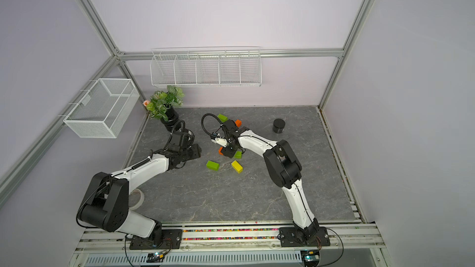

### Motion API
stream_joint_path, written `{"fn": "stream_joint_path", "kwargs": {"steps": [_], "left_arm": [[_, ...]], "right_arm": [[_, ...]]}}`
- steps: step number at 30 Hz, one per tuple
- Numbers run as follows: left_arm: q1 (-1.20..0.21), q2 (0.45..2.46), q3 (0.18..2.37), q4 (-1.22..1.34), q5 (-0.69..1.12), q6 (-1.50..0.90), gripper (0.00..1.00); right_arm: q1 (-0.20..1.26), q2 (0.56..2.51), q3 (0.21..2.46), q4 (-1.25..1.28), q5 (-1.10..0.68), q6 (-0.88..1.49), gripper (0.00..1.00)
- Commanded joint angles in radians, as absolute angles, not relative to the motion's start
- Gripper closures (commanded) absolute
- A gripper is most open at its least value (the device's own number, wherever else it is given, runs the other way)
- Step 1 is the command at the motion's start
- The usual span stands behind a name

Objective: Assemble a piece of candy with building blocks
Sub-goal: Adjust the building block at the center of the board.

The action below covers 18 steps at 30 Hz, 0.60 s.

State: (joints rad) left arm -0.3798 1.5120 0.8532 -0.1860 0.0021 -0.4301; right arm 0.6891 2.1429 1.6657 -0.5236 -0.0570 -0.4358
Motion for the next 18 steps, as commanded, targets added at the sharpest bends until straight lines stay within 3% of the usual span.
{"fn": "stream_joint_path", "kwargs": {"steps": [1, 13, 14, 17, 18], "left_arm": [[-0.374, 1.532, 0.872, -0.168, 0.018, -0.452, 0.48], [-0.347, 1.592, 0.921, -0.204, 0.012, -0.433, 0.49], [-0.338, 1.604, 0.935, -0.208, 0.017, -0.432, 0.49], [-0.313, 1.647, 0.994, -0.213, 0.046, -0.428, 0.55], [-0.314, 1.666, 1.027, -0.233, 0.044, -0.416, 0.6]], "right_arm": [[0.692, 1.956, 1.555, -0.303, -0.004, -0.358, 0.46], [0.714, 1.705, 1.33, -0.464, 0.295, -0.025, 0.45], [0.703, 1.696, 1.309, -0.457, 0.311, 0.017, 0.5], [0.658, 1.698, 1.273, -0.443, 0.267, 0.099, 0.81], [0.643, 1.702, 1.265, -0.436, 0.247, 0.113, 0.87]]}}
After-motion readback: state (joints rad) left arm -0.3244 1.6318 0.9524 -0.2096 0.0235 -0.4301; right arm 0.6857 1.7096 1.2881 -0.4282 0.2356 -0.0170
